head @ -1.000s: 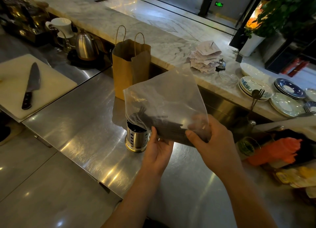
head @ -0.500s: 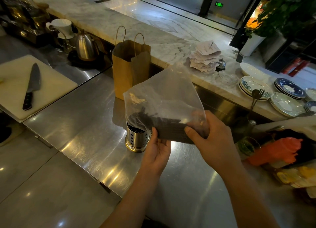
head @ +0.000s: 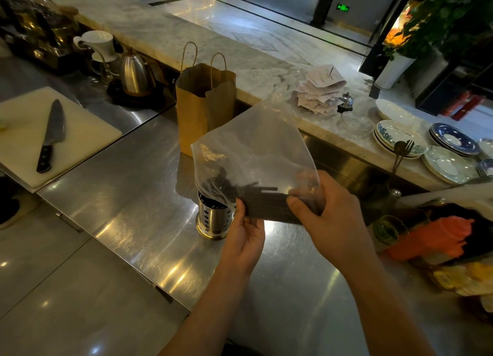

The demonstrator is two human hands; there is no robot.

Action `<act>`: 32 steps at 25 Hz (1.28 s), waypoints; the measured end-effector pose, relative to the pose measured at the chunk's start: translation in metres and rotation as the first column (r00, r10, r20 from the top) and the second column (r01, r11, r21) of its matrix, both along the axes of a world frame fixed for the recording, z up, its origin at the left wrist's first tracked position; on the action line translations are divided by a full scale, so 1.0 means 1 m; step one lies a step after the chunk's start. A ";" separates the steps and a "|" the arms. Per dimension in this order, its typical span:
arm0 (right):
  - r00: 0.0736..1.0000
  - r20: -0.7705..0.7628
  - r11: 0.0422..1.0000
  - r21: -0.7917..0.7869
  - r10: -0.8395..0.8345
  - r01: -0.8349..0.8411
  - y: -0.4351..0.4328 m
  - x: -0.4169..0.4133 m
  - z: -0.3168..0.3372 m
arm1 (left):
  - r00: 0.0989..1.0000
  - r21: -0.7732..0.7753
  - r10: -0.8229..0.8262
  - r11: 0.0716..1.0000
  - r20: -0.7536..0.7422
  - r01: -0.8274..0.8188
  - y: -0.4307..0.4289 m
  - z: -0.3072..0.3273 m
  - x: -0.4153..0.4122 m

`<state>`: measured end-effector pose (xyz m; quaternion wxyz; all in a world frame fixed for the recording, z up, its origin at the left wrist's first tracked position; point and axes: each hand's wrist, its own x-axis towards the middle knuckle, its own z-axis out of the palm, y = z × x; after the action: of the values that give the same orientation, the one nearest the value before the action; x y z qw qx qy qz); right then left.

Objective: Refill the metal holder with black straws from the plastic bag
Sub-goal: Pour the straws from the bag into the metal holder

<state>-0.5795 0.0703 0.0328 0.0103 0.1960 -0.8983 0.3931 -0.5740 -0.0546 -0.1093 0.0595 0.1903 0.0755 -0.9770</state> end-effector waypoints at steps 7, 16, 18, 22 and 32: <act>1.000 0.010 1.000 -0.017 0.001 0.000 -0.002 -0.001 -0.001 | 0.999 0.016 -0.007 1.000 0.041 0.007 0.002 0.003 -0.001; 1.000 -0.006 1.000 -0.002 -0.003 0.003 -0.004 -0.001 -0.001 | 1.000 0.035 -0.001 0.999 0.016 0.000 0.001 0.001 0.000; 1.000 -0.008 1.000 -0.002 -0.007 0.007 -0.004 -0.001 0.000 | 1.000 0.037 0.003 0.999 0.024 -0.004 0.001 0.002 0.001; 1.000 -0.015 1.000 -0.004 -0.004 0.004 -0.004 0.001 0.002 | 0.999 0.058 0.034 0.998 -0.004 -0.034 0.000 0.000 0.001; 0.998 -0.033 0.999 0.001 -0.046 0.046 -0.001 -0.003 0.004 | 1.000 0.027 -0.010 1.000 -0.003 0.011 0.003 0.005 0.006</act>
<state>-0.5827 0.0688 0.0368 0.0339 0.1820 -0.9026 0.3886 -0.5685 -0.0516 -0.1042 0.0517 0.1899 0.0880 -0.9765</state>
